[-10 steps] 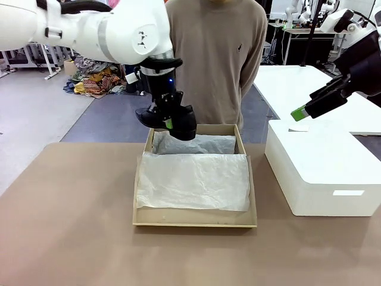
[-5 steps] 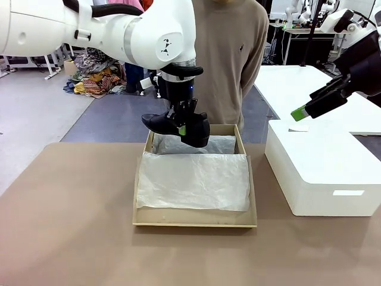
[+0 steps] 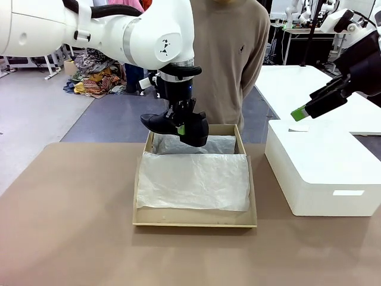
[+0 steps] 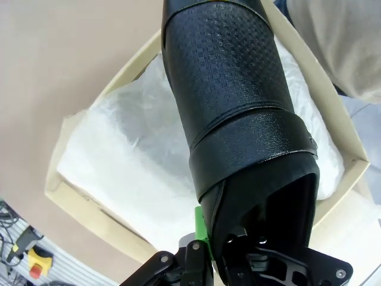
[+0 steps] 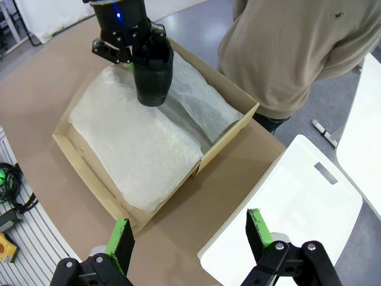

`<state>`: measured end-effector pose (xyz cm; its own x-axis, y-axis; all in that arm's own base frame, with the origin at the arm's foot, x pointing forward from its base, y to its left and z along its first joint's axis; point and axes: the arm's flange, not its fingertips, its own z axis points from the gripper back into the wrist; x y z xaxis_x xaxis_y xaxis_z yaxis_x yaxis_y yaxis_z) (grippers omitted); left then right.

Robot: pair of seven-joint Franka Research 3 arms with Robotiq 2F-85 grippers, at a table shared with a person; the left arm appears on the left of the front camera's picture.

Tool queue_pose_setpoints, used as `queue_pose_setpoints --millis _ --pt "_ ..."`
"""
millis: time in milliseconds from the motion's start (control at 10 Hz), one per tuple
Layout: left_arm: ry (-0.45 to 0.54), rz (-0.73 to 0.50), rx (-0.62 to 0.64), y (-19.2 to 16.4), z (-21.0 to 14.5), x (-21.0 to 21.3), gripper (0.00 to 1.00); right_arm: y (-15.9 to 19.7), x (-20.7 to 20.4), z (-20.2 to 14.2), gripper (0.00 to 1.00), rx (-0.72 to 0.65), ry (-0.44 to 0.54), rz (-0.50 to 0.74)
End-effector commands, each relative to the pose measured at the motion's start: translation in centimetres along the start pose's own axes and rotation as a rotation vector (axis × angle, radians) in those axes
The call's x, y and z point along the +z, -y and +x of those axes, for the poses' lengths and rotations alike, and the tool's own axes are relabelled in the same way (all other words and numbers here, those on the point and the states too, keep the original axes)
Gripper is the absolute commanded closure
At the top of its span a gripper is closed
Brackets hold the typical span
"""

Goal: Pack the shoes into the box.
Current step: Place the other shoe of the Shoes into the Shoes Box.

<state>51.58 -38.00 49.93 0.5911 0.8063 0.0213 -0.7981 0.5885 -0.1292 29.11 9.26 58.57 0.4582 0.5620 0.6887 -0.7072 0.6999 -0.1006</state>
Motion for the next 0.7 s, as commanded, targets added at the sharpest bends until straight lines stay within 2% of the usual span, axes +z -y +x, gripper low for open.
queue_pose_setpoints --millis 0,200,600 --pt "0.022 -0.018 0.094 0.6 -0.7 0.0 1.0 0.0 0.0 0.0 0.0 0.0 0.005 0.009" --pt "0.085 -0.018 0.207 1.9 -3.0 -0.1 1.0 0.0 0.0 0.0 0.0 0.0 0.005 0.009" --pt "0.063 -0.013 0.374 4.4 -6.7 -0.6 1.0 0.0 0.0 0.0 0.0 0.0 0.005 0.009"
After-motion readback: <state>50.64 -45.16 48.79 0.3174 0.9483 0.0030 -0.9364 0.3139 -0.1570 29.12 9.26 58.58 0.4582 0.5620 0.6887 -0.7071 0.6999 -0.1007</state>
